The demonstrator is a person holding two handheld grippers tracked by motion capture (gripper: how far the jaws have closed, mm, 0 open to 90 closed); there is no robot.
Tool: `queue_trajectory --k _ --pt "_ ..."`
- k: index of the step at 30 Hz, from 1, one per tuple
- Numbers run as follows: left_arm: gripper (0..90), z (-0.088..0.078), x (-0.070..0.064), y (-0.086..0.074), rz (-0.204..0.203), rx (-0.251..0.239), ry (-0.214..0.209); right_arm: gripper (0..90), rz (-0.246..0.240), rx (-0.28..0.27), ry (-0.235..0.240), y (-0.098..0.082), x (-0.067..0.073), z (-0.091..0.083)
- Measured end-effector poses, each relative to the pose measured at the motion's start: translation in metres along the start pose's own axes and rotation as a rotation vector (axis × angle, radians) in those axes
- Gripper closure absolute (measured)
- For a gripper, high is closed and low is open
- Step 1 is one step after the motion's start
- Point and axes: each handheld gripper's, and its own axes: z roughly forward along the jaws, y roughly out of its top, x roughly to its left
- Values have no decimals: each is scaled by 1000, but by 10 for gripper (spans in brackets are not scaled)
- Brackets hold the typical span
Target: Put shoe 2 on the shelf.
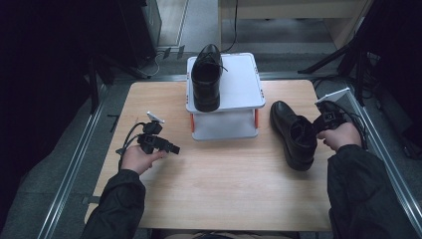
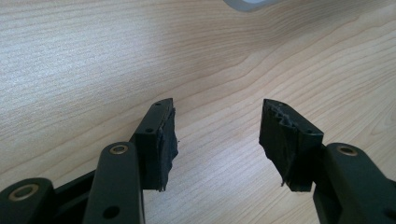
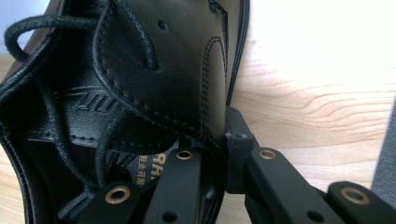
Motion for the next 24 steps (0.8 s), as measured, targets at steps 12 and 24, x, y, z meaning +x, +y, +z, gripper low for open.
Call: queue_trajectory --k 12,24 --pt "454 -1 0 0 2 -2 -2 865 21 -94 -11 37 26 -72" --pt "456 0 -1 1 2 -2 -13 864 -4 -178 -26 88 91 -146"
